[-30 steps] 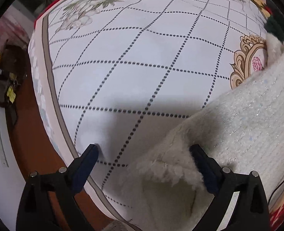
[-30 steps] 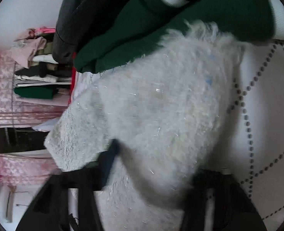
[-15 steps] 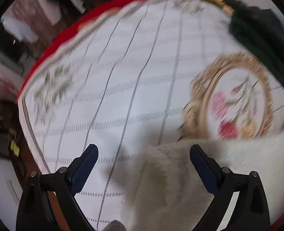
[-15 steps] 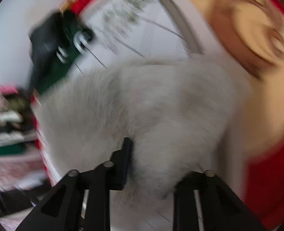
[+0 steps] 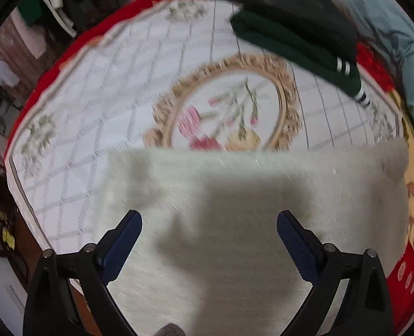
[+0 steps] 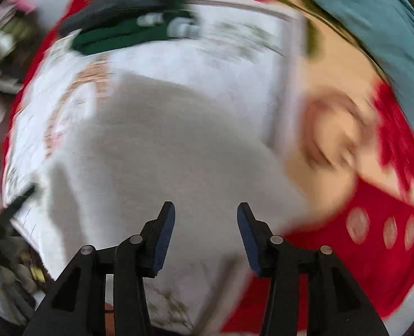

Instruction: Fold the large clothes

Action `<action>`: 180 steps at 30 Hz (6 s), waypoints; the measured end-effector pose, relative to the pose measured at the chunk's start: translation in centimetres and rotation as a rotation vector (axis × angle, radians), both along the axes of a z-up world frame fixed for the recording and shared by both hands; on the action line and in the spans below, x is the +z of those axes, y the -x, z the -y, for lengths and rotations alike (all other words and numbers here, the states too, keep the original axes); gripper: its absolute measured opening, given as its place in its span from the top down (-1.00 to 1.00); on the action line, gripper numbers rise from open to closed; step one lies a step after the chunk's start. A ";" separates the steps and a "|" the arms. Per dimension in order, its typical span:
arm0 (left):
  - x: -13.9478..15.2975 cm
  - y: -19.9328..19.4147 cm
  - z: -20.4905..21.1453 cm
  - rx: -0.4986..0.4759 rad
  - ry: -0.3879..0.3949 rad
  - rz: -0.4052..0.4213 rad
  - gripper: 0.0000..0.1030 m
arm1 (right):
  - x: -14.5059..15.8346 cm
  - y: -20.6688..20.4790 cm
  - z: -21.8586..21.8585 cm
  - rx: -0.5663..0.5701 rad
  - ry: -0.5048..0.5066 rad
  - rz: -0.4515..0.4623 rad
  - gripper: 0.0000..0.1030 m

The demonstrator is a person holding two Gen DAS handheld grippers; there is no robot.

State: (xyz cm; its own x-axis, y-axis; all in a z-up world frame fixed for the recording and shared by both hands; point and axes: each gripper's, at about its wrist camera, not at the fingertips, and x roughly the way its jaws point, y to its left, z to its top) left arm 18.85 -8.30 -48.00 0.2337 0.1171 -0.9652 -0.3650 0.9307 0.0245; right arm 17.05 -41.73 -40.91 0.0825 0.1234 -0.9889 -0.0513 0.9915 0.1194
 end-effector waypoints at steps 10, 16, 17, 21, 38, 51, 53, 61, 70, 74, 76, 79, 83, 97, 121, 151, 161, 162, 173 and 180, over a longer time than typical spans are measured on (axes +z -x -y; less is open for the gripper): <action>-1.1 0.0 0.3 0.039 0.002 -0.008 -0.92 | -12.6 -11.0 -12.7 0.081 -0.023 -0.247 0.40; -0.9 0.2 0.3 0.055 0.002 -0.034 -0.92 | -12.0 -12.5 -13.0 0.141 -0.020 -0.314 0.39; -0.6 0.0 0.6 0.049 0.010 -0.030 -0.92 | -11.0 -12.4 -12.6 0.151 -0.043 -0.312 0.39; 0.0 -1.1 2.7 -0.006 0.025 -0.013 -0.92 | -5.4 -10.4 -7.9 0.100 -0.124 -0.185 0.03; -5.5 -4.1 4.1 -0.020 0.124 -0.099 -1.00 | -12.4 3.3 12.6 -0.594 -0.533 -0.156 -0.11; -7.7 -4.3 4.6 -0.116 0.082 -0.125 -1.00 | -18.2 -1.4 8.3 -0.610 -0.890 0.011 -0.27; -7.8 -4.8 4.5 -0.111 0.084 -0.127 -1.00 | -18.3 -1.7 8.3 -0.608 -0.914 0.022 -0.27; -8.1 -7.2 4.3 -0.105 0.077 -0.109 -1.00 | -15.2 -4.1 6.7 -0.605 -0.893 0.098 0.54; -8.7 -13.8 8.3 -0.251 0.182 -0.013 -1.00 | -4.8 -5.4 6.3 -0.538 -0.745 0.294 0.63; -9.0 -15.3 9.1 -0.274 0.278 0.010 -1.00 | 0.0 -6.1 4.7 -0.414 -0.615 0.375 0.64; -8.2 -15.2 8.3 -0.235 0.324 0.012 -0.96 | 2.0 -6.1 3.2 -0.331 -0.576 0.394 0.64; -5.1 -13.2 4.5 -0.097 0.417 0.088 -0.96 | 4.4 -5.6 0.2 -0.202 -0.540 0.409 0.64; 0.4 -6.9 -3.9 0.102 0.401 0.201 -0.97 | 6.8 -3.7 -5.8 0.005 -0.502 0.424 0.64; 4.7 12.6 -19.6 0.433 0.184 0.203 -0.96 | -3.7 10.6 -30.4 0.673 -0.304 0.225 0.64; -4.1 8.8 -9.9 0.101 0.096 -0.009 -0.98 | -0.3 3.0 -20.3 0.329 -0.232 -0.048 0.40; -7.0 -1.3 -12.2 0.152 0.067 0.035 -1.00 | -7.0 -7.4 -23.5 0.191 -0.165 -0.169 0.71; -0.4 6.0 -10.5 0.228 0.096 0.084 -1.00 | -5.2 -6.7 -14.5 0.266 -0.424 -0.188 -0.68; -0.9 6.7 -10.3 0.238 0.102 0.071 -1.00 | -6.4 -6.8 -14.1 0.270 -0.445 -0.209 -0.68; -8.2 9.7 -10.9 0.313 0.178 -0.008 -1.00 | -16.4 -6.5 -18.5 0.303 -0.882 -0.401 -0.67; -3.5 11.6 -11.8 0.386 0.154 0.063 -1.00 | -12.2 -4.0 -16.4 0.106 -0.842 -0.299 -0.07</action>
State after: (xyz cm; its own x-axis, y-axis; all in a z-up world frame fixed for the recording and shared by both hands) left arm 7.25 3.49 -51.46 0.2600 0.0627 -0.9636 -0.6838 0.7165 -0.1379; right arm 21.01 -25.31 -53.12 -0.2170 0.8095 -0.5455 0.0126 0.5611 0.8276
